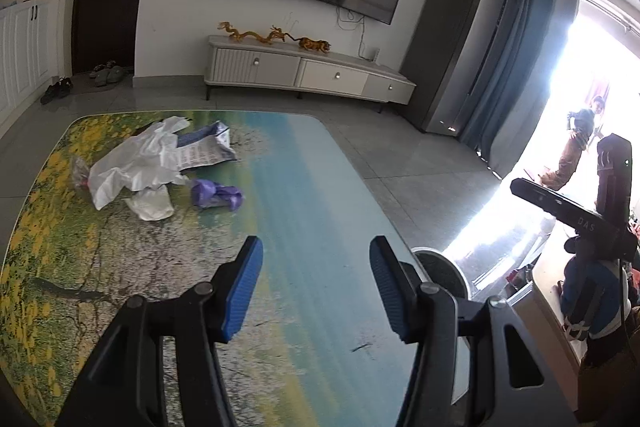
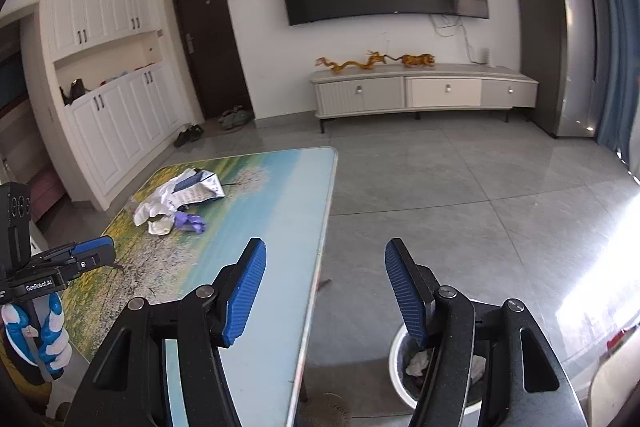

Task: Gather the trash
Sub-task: 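Move both open tools back over the table, then grasp the large white plastic bag with the left tool while the right tool grasps the purple bag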

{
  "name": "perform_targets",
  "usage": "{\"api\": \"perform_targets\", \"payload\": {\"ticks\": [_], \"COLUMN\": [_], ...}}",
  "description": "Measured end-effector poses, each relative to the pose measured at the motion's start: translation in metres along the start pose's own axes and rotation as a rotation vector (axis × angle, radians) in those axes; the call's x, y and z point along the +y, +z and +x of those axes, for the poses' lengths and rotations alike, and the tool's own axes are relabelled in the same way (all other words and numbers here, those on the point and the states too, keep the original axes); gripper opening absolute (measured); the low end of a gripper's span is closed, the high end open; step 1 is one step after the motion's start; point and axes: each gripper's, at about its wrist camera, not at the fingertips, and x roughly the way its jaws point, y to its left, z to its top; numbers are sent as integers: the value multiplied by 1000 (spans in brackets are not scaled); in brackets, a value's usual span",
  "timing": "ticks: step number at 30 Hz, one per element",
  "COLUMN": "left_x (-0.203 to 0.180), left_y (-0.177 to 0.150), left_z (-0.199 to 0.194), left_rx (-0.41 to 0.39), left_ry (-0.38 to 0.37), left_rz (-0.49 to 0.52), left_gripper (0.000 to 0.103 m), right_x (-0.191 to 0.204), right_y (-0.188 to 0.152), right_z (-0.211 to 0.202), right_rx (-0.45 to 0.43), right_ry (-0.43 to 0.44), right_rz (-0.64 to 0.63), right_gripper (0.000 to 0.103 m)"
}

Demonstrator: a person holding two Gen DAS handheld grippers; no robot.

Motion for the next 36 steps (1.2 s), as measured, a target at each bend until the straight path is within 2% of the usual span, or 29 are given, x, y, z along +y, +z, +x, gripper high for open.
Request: {"api": "perform_targets", "payload": {"ticks": [8, 10, 18, 27, 31, 36], "left_x": [70, 83, 130, 157, 169, 178], "left_y": [4, 6, 38, 82, 84, 76], "left_z": [6, 11, 53, 118, 139, 144], "left_rx": [25, 37, 71, 93, 124, 134], "left_ry": [99, 126, 191, 224, 224, 209], "left_rz": [-42, -40, -29, -1, -26, -51], "left_gripper": [55, 60, 61, 61, 61, 61], "right_x": [47, 59, 109, 155, 173, 191], "right_y": [15, 16, 20, 23, 24, 23], "right_z": [66, 85, 164, 229, 252, 276], "right_rx": [82, 103, 197, 248, 267, 290], "right_ry": [112, 138, 252, 367, 404, 433], "right_rz": [-90, -109, -195, -268, -292, -322], "right_gripper": [62, 62, 62, 66, 66, 68]}}
